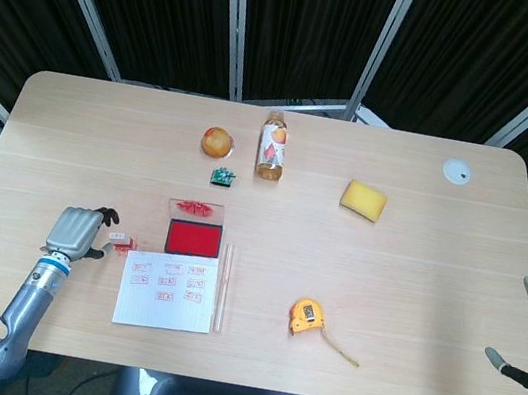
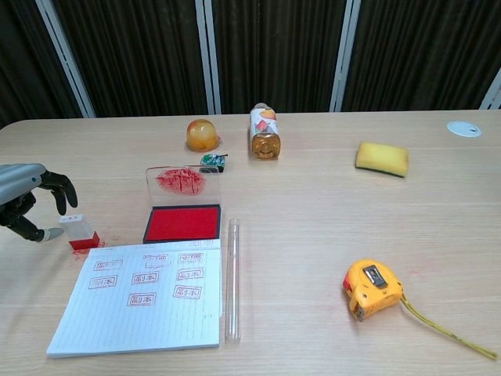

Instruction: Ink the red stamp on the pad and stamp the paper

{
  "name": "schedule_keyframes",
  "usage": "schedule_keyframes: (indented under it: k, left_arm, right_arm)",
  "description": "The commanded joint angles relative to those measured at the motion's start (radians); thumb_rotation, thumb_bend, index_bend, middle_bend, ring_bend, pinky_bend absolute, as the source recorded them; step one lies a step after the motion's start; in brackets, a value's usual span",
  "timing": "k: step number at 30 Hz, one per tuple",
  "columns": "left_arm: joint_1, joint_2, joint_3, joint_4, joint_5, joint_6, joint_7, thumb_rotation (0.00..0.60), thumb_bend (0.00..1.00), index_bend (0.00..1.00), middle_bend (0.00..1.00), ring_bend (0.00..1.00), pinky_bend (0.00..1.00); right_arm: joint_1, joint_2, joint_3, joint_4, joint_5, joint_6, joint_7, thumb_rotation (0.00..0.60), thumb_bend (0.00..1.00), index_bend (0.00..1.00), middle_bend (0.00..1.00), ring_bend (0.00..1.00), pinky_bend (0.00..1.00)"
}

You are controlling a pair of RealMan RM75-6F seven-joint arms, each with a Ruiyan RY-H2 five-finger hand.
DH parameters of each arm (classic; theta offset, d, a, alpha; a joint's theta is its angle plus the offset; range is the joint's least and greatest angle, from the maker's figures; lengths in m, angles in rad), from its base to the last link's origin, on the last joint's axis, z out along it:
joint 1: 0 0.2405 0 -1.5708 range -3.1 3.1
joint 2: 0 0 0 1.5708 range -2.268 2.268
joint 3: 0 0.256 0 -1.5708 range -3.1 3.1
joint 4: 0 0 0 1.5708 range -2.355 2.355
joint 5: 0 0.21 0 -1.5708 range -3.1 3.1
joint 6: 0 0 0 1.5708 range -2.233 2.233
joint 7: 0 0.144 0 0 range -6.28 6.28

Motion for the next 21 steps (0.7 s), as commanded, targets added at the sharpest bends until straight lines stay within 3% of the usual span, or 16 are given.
schedule_keyframes:
  k: [1,21]
  left_arm:
    - [-0.007,-0.012,0.001,0.014,-0.007,-0.007,-0.001,0.600,0.26,0.37,0.40,0.84,0.86]
    - [-0.029,-0.017,-0.004,0.008,-0.026,-0.004,0.012,0.600,0.26,0.41,0.47,0.84,0.86]
  right_arm:
    - [0.002,-0.002,0.001,0.002,0.005,-0.004,-0.003,0.600,0.00,0.00,0.00,0.00,0.00]
    - [0.008,-0.011,0.006,0.008,0.027,-0.015,-0.017,0.600,0.00,0.00,0.00,0.00,0.00]
